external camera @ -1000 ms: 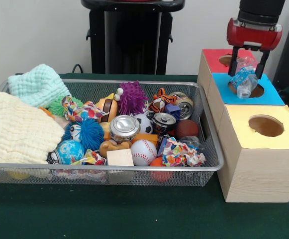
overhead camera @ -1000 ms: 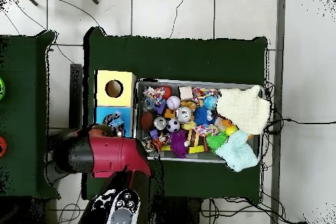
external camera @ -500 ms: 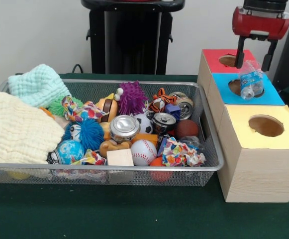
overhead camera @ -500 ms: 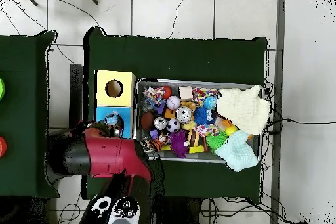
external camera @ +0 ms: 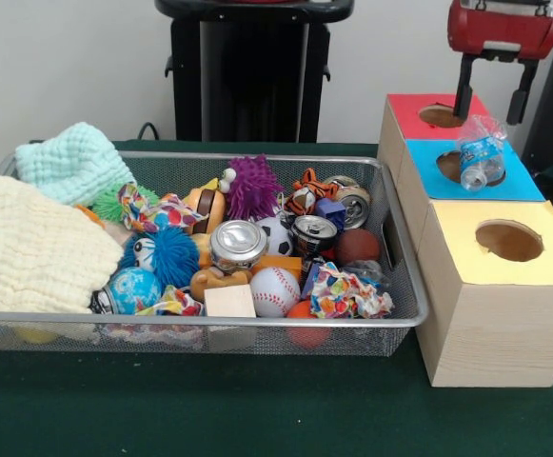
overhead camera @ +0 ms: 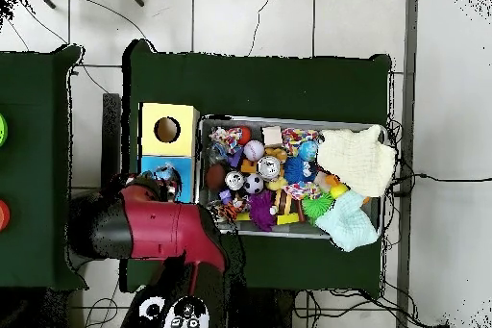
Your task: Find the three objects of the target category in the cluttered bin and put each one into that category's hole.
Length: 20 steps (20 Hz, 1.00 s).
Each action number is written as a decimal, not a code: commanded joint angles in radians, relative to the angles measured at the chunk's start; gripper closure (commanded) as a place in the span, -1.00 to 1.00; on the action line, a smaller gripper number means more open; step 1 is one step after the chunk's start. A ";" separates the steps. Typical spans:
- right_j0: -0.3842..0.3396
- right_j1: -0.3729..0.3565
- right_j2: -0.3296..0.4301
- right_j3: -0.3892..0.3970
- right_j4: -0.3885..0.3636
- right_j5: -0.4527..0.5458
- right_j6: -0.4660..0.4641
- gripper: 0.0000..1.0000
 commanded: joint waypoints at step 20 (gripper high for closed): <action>-0.010 0.021 0.028 0.054 0.015 0.118 0.181 1.00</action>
